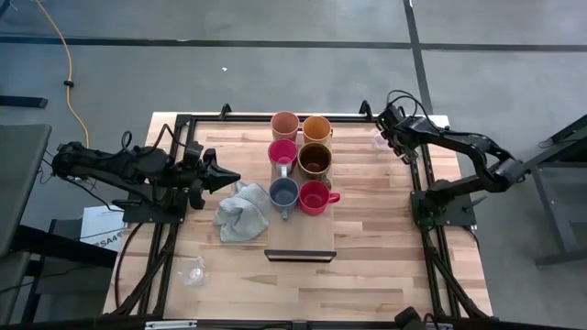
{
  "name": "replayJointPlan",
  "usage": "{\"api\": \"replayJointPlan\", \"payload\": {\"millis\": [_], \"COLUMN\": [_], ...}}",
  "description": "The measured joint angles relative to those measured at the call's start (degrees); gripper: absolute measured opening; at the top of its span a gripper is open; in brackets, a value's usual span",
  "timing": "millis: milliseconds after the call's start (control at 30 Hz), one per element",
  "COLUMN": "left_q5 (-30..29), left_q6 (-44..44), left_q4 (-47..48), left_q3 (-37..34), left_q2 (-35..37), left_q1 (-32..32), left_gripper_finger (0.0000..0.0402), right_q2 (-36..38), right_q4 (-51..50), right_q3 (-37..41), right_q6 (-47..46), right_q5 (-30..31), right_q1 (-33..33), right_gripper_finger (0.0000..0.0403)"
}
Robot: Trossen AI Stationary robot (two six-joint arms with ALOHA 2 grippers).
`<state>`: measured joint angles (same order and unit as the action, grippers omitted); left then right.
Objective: Stack small to large cups/mugs on shelf
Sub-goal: Put the top transparent mug on the shelf
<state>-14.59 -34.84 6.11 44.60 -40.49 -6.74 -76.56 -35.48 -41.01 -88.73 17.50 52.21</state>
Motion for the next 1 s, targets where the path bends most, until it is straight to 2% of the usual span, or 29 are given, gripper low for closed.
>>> {"api": "replayJointPlan", "payload": {"millis": [167,500,800,1000], "left_q5": [0.0,0.0,0.0,0.0], "left_q6": [-0.1,-0.2,-0.2,-0.2], "left_q4": [0.0,0.0,0.0,0.0], "left_q3": [0.0,0.0,0.0,0.0], "left_q2": [0.0,0.0,0.0,0.0], "left_q1": [0.0,0.0,0.0,0.0], "left_gripper_finger": [0.0000,0.0000,0.0000,0.0000], "right_q2": [0.0,0.1,0.2,5.4], "right_q4": [-0.4,-0.7,-4.7,-16.3], "right_q3": [0.0,-0.2,-3.8,-10.9], "right_q6": [1.3,9.5,17.5,32.0], "right_q5": [-0.4,-1.5,-1.6,1.0], "right_q1": [0.0,-0.1,-0.3,-3.4], "right_gripper_finger": [0.0136,0.0009,0.0002,0.0001]}}
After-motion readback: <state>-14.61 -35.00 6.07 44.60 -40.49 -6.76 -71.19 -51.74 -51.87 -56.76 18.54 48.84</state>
